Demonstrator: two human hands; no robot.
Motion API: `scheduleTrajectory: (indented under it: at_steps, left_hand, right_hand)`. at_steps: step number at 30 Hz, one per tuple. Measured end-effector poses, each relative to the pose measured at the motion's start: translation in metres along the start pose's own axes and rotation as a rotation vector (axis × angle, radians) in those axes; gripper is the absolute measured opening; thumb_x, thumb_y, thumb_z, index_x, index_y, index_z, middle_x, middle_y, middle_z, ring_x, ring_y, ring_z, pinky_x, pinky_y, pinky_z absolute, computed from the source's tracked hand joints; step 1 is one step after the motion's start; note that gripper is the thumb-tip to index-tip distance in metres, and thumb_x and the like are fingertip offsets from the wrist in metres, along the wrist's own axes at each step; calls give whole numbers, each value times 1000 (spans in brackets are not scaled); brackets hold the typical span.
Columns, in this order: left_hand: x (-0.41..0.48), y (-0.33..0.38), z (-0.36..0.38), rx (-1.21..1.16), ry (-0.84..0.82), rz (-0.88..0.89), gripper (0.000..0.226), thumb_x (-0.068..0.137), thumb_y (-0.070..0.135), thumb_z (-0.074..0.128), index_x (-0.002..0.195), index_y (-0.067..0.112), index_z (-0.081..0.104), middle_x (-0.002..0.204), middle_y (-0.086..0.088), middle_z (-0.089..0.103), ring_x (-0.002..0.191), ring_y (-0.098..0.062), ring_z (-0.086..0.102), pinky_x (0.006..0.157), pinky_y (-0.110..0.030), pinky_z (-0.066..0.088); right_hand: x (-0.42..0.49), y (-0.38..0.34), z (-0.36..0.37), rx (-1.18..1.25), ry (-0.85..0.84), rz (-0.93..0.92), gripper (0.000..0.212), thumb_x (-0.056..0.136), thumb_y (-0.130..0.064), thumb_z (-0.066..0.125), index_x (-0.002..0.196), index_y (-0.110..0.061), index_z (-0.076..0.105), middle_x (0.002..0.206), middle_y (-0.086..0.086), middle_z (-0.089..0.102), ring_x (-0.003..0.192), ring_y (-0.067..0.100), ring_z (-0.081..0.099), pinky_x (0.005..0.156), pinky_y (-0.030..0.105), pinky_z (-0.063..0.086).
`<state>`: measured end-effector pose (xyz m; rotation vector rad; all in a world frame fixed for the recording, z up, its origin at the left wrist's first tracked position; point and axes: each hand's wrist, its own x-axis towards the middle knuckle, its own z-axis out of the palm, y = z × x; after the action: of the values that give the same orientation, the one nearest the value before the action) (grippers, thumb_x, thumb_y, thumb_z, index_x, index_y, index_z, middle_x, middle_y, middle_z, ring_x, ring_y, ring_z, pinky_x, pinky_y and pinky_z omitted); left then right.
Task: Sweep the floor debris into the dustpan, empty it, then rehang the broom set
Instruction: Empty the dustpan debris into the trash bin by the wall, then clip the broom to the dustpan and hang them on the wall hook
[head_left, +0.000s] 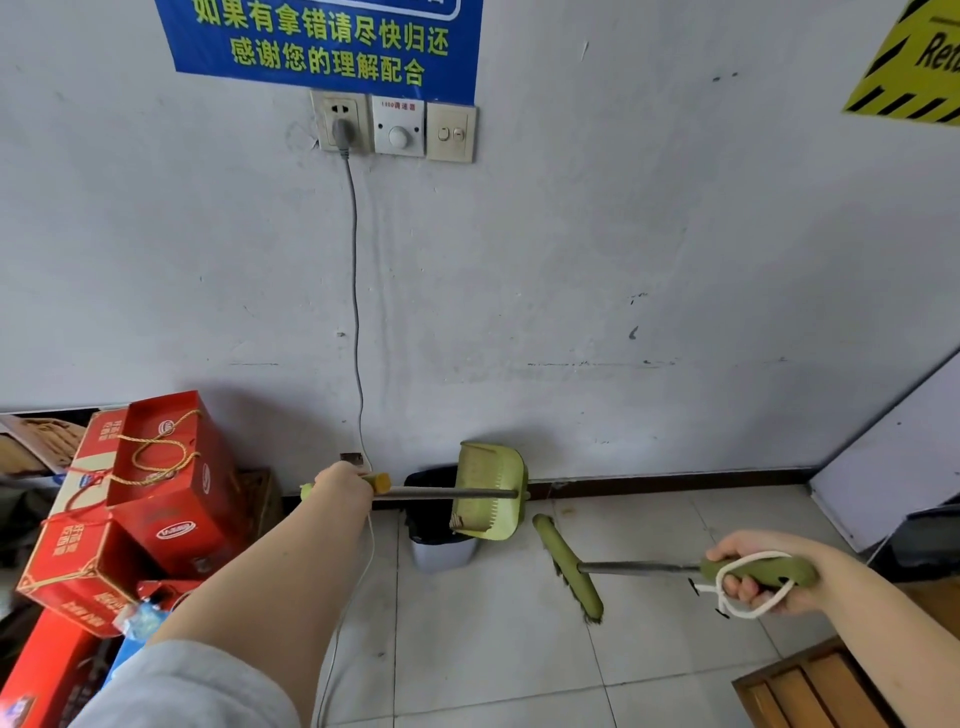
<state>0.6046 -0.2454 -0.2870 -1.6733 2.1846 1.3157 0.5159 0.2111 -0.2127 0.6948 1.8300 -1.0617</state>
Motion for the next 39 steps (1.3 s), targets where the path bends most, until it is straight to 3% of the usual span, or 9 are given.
scheduleTrajectory:
  at_steps: [2, 4, 6, 9, 15, 22, 27, 35, 39]
  left_hand:
    - [8, -1, 1, -362, -36, -123, 25, 94, 10, 51, 116, 11, 62, 121, -7, 61, 118, -24, 54, 89, -23, 46]
    - [5, -1, -1, -914, -29, -243, 13, 97, 13, 48, 95, 19, 59, 95, -5, 61, 108, -23, 58, 84, -25, 45]
    - [-1, -6, -1, -1088, -34, -328, 26, 100, 32, 41, 81, 15, 47, 59, -2, 55, 76, -18, 61, 81, -30, 49]
    - [4, -23, 5, -1299, -159, -291, 42, 98, 41, 48, 68, 13, 42, 27, 4, 38, 24, -8, 38, 39, -18, 42]
    - [-8, -60, 19, -1452, -202, -258, 40, 97, 36, 53, 68, 17, 35, 31, 7, 34, 23, -5, 26, 29, -11, 26]
    - [-19, -81, 30, -1527, -168, -351, 39, 97, 36, 54, 68, 16, 37, 44, 5, 34, 24, -5, 26, 29, -11, 26]
    - [-15, -87, 28, -1456, -180, -310, 36, 95, 37, 57, 71, 16, 40, 34, 6, 37, 23, -5, 28, 29, -10, 28]
    - [-29, -53, 35, -969, -263, 23, 33, 86, 32, 71, 82, 11, 46, 46, 1, 39, 31, -8, 32, 33, -17, 31]
    - [-57, -20, 51, -646, -405, 228, 40, 84, 36, 71, 98, 7, 47, 44, 1, 44, 32, -11, 35, 34, -20, 33]
  right_hand:
    - [2, 2, 0, 1, 0, -1, 31, 98, -14, 50, 72, 3, 55, 55, 15, 53, 26, 15, 45, 26, 17, 39]
    - [4, 3, -2, -1, 6, -4, 31, 97, -13, 51, 72, 3, 54, 55, 15, 54, 27, 16, 46, 26, 17, 39]
    - [4, 5, -3, -14, 9, -1, 31, 97, -13, 51, 71, 3, 54, 54, 15, 54, 27, 16, 46, 26, 17, 38]
    - [6, 10, -5, -41, 3, 7, 32, 97, -13, 51, 69, 4, 56, 54, 15, 54, 27, 16, 46, 26, 17, 39]
    - [3, 21, -8, -91, 5, 12, 31, 96, -12, 53, 70, 4, 57, 56, 16, 54, 28, 16, 46, 28, 17, 40]
    - [3, 34, -19, -136, 3, 62, 40, 97, -15, 52, 62, 3, 57, 57, 15, 54, 28, 15, 47, 27, 17, 38]
    - [4, 43, -20, -85, -5, 62, 36, 97, -14, 52, 67, 4, 56, 57, 15, 53, 27, 16, 46, 26, 17, 39]
    - [-5, 27, -8, 272, -57, -108, 32, 94, -6, 43, 69, 8, 57, 42, 17, 53, 23, 19, 50, 24, 16, 38]
    - [-7, 15, -6, 225, -75, -175, 51, 94, -2, 40, 48, 10, 60, 41, 15, 51, 23, 17, 48, 25, 15, 38]
